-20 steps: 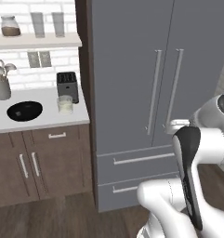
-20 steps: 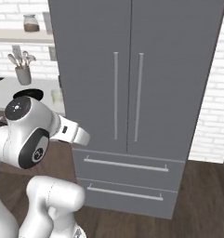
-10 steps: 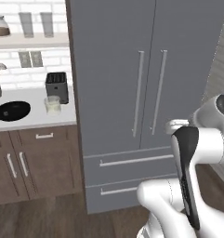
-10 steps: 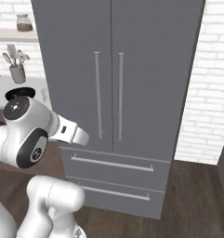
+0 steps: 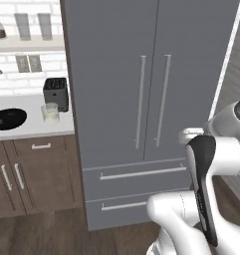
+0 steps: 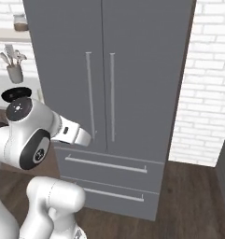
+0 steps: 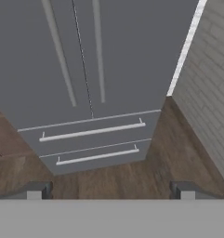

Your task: Grab a lemon wedge from the fridge and one ice cube from the ice bowl, and put them in the glass of lemonade.

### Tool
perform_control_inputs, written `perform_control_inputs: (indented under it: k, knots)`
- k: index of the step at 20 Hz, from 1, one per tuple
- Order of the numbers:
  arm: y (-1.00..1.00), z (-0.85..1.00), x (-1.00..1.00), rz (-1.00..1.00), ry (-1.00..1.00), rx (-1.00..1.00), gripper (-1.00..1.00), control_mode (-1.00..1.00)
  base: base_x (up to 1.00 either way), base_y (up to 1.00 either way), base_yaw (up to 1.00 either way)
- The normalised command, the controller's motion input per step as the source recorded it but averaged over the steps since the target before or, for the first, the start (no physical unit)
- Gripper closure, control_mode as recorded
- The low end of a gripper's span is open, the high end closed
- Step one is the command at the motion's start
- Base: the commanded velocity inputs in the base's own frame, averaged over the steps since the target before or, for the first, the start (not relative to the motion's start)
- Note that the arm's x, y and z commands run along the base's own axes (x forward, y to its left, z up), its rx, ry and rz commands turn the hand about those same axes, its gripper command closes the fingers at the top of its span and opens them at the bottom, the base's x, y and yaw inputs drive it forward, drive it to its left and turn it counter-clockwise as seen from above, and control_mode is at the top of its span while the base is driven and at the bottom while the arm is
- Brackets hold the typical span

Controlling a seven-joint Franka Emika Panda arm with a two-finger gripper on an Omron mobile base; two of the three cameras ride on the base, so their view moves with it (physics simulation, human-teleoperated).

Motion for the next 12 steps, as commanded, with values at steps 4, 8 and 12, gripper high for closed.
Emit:
perform_control_inputs:
  k: [4, 8, 12]
  knots:
    - [0.00, 0.00, 0.00, 0.00, 0.00, 0.00, -1.00, 1.00, 0.09, 0.47, -0.01]
    - [0.00, 0.00, 0.00, 0.00, 0.00, 0.00, -1.00, 1.00, 0.02, 0.07, 0.00]
    - [0.00, 0.00, 0.00, 0.00, 0.00, 0.00, -1.00, 1.00, 0.00, 0.00, 0.00]
